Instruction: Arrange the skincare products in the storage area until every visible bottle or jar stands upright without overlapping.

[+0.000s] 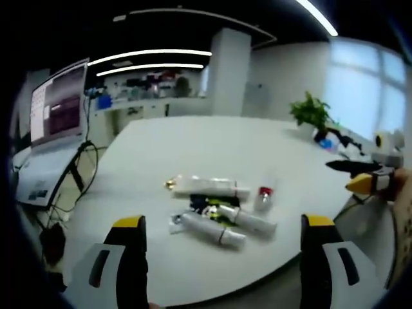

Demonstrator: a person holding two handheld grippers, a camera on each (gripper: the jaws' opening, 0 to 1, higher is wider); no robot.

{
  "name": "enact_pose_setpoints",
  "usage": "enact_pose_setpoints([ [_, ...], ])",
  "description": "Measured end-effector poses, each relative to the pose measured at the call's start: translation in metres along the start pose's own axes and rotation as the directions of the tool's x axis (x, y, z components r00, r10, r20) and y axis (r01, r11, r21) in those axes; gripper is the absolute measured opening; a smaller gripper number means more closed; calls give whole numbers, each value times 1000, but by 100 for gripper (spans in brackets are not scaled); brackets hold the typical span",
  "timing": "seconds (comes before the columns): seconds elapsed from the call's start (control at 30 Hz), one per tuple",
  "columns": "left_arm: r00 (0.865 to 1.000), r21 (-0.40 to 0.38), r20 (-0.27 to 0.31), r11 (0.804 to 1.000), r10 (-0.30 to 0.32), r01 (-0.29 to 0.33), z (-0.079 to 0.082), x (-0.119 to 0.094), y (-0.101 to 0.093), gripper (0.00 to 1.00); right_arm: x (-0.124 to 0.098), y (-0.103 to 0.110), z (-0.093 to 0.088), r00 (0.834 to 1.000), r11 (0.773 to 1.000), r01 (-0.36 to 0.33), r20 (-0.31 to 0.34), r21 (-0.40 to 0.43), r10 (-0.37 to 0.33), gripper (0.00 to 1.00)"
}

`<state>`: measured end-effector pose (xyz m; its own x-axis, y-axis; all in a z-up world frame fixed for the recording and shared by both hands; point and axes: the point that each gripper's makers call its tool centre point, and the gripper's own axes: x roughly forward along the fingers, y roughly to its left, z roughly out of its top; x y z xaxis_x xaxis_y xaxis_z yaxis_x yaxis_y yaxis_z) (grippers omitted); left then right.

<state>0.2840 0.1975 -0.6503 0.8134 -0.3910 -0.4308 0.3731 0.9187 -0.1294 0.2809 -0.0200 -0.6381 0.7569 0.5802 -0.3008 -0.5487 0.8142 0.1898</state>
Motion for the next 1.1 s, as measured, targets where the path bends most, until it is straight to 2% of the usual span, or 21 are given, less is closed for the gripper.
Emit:
enact_pose_setpoints([
  [0.13,1000,4,-8,1000,-9,9,1,0,-3,97,0,-1,0,1000,1000,0,-3,5,0,100],
  [0.23,1000,-48,15,999,-21,21,9,-3,-7,97,-1,-1,5,1000,1000,-4,10,31,4,100],
  [0.27,1000,-35,11,999,-22,22,10,-3,-8,97,-3,-3,10,999,999,10,34,40,-12,100],
  [0.33,1000,11,-13,1000,-17,17,6,-3,-6,97,-4,-2,12,999,999,7,39,43,-8,100],
  [0.43,1000,-1,-2,1000,-29,29,4,-1,-7,97,-2,-2,5,1000,999,5,16,36,-6,100],
  [0.5,999,-16,-22,999,-44,43,-3,0,-8,97,-2,-1,2,1000,1000,3,4,27,-3,100],
  [0.53,999,13,-39,1000,-27,27,-7,1,-3,97,-2,0,1,1000,1000,1,1,22,-1,100],
  [0.6,999,11,-27,1000,-25,25,-4,2,-3,97,-2,-2,-2,1000,1000,5,-11,29,-4,100],
  [0.83,998,30,-42,999,-38,39,-7,4,-6,97,-1,-1,-4,1000,999,-5,-22,32,6,100],
  [1.1,999,23,-50,1000,-16,17,-9,3,-4,97,0,0,-4,999,999,-15,-28,31,16,97],
])
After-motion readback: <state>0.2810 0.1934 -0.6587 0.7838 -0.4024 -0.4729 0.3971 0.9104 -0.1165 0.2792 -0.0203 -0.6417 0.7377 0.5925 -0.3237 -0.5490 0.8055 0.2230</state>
